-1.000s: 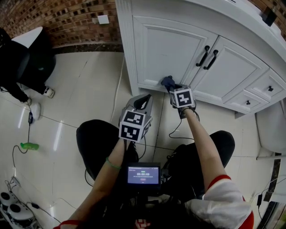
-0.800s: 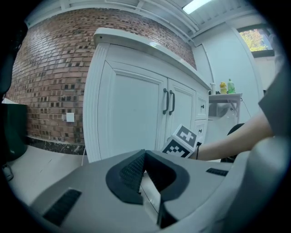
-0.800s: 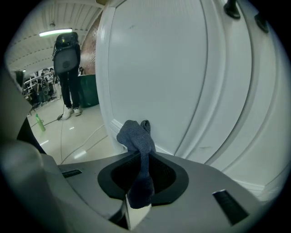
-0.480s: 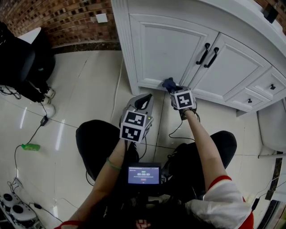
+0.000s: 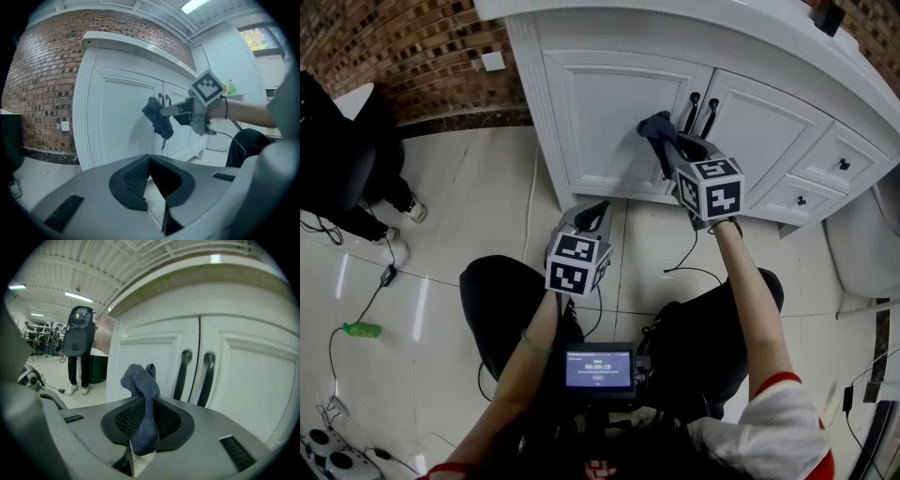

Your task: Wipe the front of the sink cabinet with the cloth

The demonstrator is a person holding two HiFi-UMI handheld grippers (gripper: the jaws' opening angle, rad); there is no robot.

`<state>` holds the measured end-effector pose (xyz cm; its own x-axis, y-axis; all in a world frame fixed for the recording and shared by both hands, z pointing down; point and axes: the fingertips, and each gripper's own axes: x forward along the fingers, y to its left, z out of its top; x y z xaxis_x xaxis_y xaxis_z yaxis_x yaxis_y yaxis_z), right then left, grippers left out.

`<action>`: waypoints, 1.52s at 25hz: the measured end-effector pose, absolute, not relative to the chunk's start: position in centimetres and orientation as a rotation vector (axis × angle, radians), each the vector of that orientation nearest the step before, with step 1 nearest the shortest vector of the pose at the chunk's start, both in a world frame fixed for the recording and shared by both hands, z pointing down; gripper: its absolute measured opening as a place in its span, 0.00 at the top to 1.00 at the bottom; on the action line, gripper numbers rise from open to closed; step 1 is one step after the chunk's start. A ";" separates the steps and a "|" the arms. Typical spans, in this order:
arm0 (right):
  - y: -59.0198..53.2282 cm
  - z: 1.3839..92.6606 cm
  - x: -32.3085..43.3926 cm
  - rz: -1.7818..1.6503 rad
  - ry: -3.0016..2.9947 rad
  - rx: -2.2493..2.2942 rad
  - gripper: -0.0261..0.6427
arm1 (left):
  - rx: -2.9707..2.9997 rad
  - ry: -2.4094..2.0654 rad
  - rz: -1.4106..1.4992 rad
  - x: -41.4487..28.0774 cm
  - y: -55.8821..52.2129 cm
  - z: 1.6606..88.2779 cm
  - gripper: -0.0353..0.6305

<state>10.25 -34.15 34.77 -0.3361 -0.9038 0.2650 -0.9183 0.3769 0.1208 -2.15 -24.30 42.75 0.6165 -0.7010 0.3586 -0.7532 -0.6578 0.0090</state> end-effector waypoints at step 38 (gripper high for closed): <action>-32.2 34.9 14.9 0.110 -2.243 1.747 0.87 | 2.743 -1.186 0.499 -0.9 -21.9 40.7 0.91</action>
